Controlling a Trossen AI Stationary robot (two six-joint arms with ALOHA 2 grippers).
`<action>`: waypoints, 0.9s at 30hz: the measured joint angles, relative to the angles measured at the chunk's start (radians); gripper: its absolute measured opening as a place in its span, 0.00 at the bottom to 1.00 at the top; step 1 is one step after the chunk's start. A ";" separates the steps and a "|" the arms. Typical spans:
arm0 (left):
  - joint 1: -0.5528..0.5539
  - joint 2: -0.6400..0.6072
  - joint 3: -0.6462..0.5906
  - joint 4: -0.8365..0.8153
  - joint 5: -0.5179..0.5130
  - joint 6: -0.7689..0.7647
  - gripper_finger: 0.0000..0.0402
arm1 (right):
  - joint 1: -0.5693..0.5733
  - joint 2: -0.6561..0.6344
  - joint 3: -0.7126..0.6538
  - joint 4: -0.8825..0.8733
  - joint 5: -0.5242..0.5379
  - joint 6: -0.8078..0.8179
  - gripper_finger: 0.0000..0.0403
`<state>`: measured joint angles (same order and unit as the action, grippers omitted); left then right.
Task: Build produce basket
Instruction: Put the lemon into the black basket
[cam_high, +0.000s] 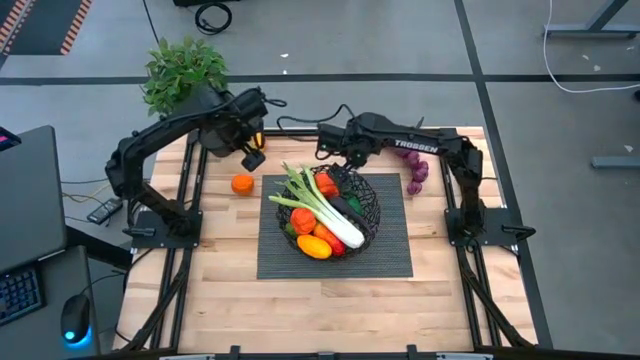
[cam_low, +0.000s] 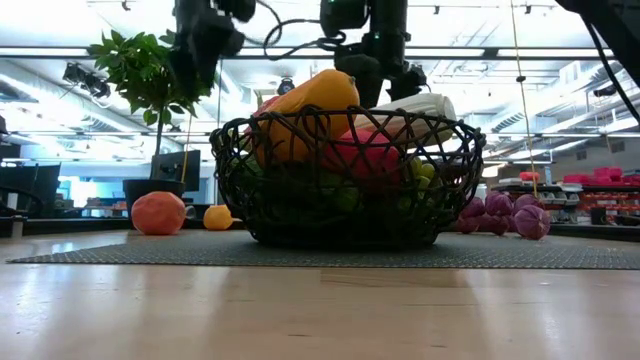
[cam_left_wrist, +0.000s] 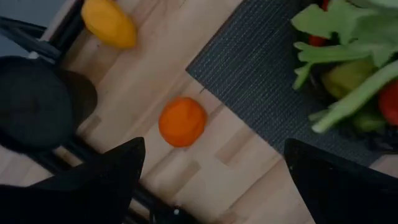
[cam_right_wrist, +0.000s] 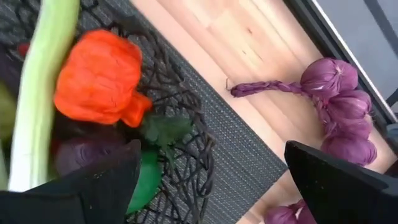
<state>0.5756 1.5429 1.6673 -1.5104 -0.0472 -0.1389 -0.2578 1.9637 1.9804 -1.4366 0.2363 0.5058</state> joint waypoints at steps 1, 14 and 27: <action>0.015 0.000 -0.022 0.025 0.003 0.005 0.97 | -0.003 -0.006 0.000 0.003 -0.004 0.011 0.99; 0.220 0.002 -0.287 0.414 -0.008 -0.138 0.97 | 0.043 -0.045 0.001 0.009 -0.083 0.125 0.99; 0.234 0.004 -0.493 0.812 -0.011 -0.167 0.97 | 0.164 -0.045 0.001 -0.035 -0.222 0.279 0.99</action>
<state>0.8100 1.5467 1.1740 -0.6981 -0.0582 -0.3056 -0.0942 1.9190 1.9812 -1.4717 0.0140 0.7849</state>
